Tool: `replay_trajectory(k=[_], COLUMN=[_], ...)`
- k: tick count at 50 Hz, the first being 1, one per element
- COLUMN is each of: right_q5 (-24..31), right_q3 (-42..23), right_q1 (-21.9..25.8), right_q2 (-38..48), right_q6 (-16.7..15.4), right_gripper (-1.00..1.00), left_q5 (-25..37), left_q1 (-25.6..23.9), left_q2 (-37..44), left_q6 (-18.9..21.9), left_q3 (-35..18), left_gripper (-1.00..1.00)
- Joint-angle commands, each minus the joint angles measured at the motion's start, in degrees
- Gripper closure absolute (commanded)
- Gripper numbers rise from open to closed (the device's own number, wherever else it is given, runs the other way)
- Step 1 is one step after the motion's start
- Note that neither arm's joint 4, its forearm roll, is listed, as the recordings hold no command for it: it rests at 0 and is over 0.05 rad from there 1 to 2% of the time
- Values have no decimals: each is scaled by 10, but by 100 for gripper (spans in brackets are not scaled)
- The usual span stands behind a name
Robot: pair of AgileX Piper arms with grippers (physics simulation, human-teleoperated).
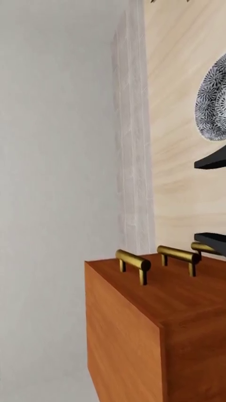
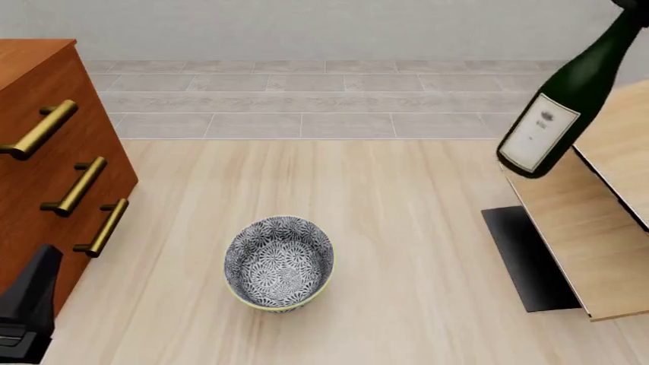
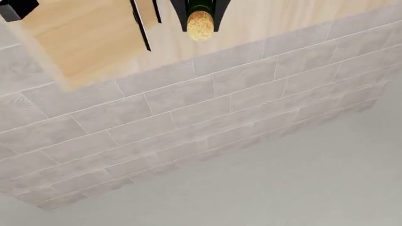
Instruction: Put the wine bottle on the wine rack.
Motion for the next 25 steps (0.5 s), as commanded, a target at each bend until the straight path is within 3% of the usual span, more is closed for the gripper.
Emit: replay_trajectory(k=[1,13,17,25], right_q5=[63,112,117,128], right_q3=[-39,-71,-66,-71], right_q1=[-80,-175,-181,-194], right_q2=[-19,-24,-28,-36], right_q6=[43,67,90,96], right_gripper=[100,100,100,100], left_q5=[-1,-2,-4,-5], left_q1=[-7,-12,-13,-12], left_q2=[0,0,0,0], left_q6=[-5,-7,-7,-8], left_q3=[-5,-8,-6,-4], left_gripper=[-100,-100,-100,-100])
